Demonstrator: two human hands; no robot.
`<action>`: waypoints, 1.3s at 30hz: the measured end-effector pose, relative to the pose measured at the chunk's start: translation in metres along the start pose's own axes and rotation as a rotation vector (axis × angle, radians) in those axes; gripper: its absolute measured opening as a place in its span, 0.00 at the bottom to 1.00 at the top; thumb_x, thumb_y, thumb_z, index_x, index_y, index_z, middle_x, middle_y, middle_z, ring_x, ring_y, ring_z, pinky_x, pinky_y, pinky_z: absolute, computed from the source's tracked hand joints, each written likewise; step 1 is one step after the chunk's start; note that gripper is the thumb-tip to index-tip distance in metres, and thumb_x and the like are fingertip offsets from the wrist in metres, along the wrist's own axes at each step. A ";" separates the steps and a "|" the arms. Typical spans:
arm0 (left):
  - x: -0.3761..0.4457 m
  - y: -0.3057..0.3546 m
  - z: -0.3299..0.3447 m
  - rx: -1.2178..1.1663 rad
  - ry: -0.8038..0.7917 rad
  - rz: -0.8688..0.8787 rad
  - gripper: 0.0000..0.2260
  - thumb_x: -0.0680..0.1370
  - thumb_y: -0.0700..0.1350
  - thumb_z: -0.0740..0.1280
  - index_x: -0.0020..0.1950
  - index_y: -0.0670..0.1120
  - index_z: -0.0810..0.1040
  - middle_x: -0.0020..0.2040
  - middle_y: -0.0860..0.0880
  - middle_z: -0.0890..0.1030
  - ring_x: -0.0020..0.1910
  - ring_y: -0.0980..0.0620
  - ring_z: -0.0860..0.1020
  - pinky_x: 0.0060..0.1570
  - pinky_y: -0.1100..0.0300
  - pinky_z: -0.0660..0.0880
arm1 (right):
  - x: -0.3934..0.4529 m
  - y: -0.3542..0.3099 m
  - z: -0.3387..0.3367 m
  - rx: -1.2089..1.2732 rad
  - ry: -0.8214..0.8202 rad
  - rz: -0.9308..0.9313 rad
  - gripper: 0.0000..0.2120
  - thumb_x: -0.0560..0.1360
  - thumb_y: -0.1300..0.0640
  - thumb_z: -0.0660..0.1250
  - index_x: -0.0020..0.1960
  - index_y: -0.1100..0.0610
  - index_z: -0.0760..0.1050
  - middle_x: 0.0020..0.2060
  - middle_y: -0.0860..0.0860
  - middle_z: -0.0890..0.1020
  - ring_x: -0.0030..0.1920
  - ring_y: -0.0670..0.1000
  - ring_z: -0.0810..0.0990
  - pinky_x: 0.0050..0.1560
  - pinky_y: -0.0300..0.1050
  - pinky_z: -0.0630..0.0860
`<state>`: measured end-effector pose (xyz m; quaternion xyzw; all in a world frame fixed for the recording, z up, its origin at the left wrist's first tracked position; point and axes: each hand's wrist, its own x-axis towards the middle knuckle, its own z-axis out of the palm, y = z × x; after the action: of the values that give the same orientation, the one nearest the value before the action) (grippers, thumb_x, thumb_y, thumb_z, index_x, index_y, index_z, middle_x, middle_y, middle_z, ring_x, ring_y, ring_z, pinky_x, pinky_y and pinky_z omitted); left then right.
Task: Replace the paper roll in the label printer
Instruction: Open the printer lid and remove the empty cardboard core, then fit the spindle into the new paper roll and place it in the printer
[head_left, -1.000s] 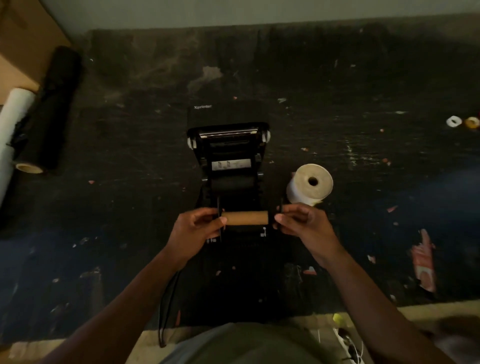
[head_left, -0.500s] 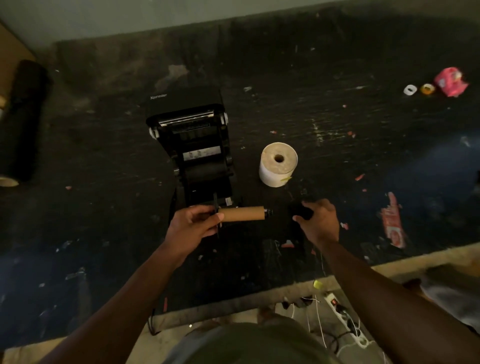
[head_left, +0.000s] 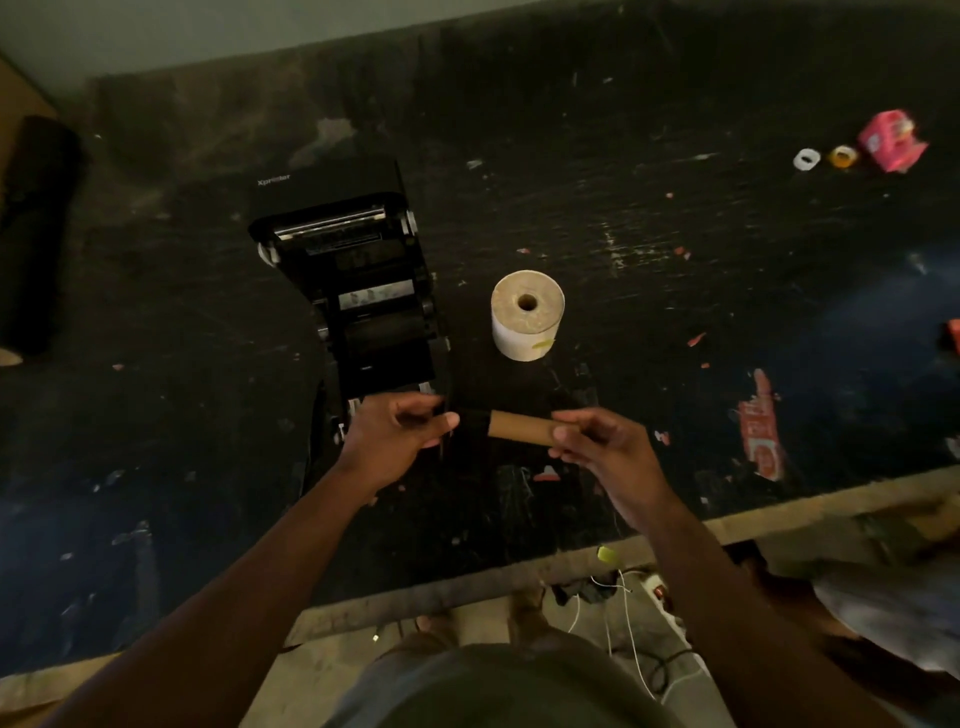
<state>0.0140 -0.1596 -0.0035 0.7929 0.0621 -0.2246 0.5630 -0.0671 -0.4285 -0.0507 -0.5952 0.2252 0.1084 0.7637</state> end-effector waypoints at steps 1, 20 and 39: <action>0.005 0.001 -0.002 0.038 0.022 0.012 0.10 0.76 0.38 0.77 0.54 0.50 0.87 0.49 0.46 0.88 0.51 0.48 0.88 0.48 0.57 0.85 | -0.003 0.001 -0.014 0.034 0.030 0.020 0.14 0.70 0.56 0.78 0.56 0.53 0.87 0.54 0.56 0.88 0.51 0.57 0.88 0.50 0.43 0.84; 0.113 0.041 0.091 1.184 -0.275 0.089 0.11 0.78 0.47 0.75 0.58 0.46 0.85 0.58 0.46 0.84 0.57 0.47 0.82 0.59 0.47 0.80 | -0.021 0.055 -0.076 0.224 0.377 0.083 0.09 0.76 0.66 0.73 0.56 0.61 0.84 0.52 0.60 0.88 0.49 0.57 0.88 0.56 0.52 0.83; 0.159 0.055 0.117 1.040 0.071 0.259 0.28 0.68 0.62 0.80 0.63 0.51 0.83 0.73 0.47 0.65 0.67 0.42 0.74 0.59 0.44 0.79 | 0.013 0.077 -0.030 -0.626 0.481 -0.167 0.14 0.72 0.55 0.79 0.55 0.50 0.80 0.52 0.41 0.81 0.52 0.39 0.80 0.51 0.35 0.78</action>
<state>0.1412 -0.3117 -0.0549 0.9754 -0.1368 -0.1274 0.1166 -0.0956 -0.4381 -0.1289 -0.8236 0.3046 -0.0330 0.4773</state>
